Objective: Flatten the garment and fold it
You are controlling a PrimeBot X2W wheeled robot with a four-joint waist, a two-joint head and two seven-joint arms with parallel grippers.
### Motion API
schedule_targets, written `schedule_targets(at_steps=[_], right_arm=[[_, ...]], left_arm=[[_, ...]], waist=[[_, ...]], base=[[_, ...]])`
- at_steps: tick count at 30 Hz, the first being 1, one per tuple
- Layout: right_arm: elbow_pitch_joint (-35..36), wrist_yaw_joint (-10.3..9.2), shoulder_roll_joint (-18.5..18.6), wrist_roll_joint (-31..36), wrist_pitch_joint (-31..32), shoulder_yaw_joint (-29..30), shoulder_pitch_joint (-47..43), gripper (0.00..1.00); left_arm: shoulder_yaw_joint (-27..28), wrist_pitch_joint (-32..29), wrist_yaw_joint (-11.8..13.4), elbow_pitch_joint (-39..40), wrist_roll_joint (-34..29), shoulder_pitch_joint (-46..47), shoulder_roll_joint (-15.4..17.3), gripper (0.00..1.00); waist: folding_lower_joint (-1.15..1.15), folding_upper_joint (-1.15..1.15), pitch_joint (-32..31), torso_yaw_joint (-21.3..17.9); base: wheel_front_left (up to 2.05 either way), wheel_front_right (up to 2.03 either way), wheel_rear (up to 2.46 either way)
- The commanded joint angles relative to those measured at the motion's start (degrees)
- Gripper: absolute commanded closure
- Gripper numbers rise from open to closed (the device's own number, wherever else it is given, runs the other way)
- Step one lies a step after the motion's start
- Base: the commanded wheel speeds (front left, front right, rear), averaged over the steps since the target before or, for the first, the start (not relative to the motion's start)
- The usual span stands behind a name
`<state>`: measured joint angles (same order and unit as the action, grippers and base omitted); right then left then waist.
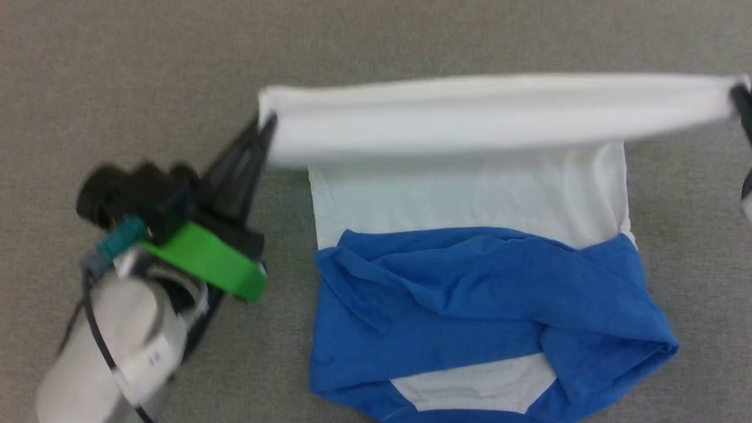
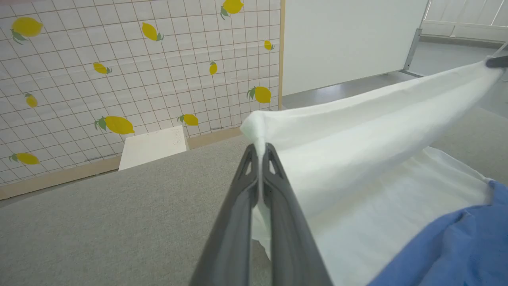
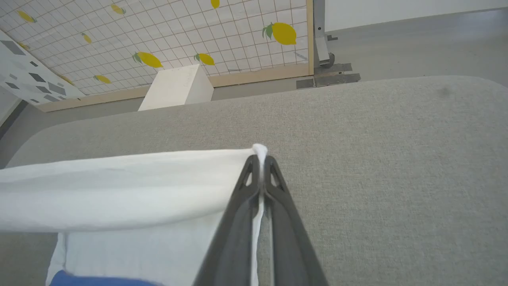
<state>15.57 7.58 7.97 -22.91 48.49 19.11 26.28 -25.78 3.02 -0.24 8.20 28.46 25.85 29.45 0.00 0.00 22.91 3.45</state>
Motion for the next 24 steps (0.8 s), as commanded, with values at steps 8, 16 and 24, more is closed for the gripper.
schedule_targets(at_steps=[8,16,24], right_arm=[[8.7,-0.09,-4.3,-4.1,-2.2,3.4,-19.0,1.0],[9.1,-0.09,-5.1,-11.8,-7.6,4.9,-33.3,1.0],[5.7,-0.09,-5.1,-13.6,-13.4,-0.1,-44.5,1.0]], left_arm=[[-3.4,5.1,6.1,6.6,-2.3,-18.0,-0.2,1.0],[-4.7,8.5,9.6,9.2,-1.1,-29.6,-1.1,1.0],[-8.2,9.4,8.2,5.4,-3.0,-34.1,0.5,1.0]], waist=[[0.0,0.0,-7.8,0.1],[0.0,0.0,-10.3,0.1],[0.0,0.0,-11.7,0.0]], base=[[0.0,0.0,0.0],[0.0,0.0,0.0],[0.0,0.0,0.0]])
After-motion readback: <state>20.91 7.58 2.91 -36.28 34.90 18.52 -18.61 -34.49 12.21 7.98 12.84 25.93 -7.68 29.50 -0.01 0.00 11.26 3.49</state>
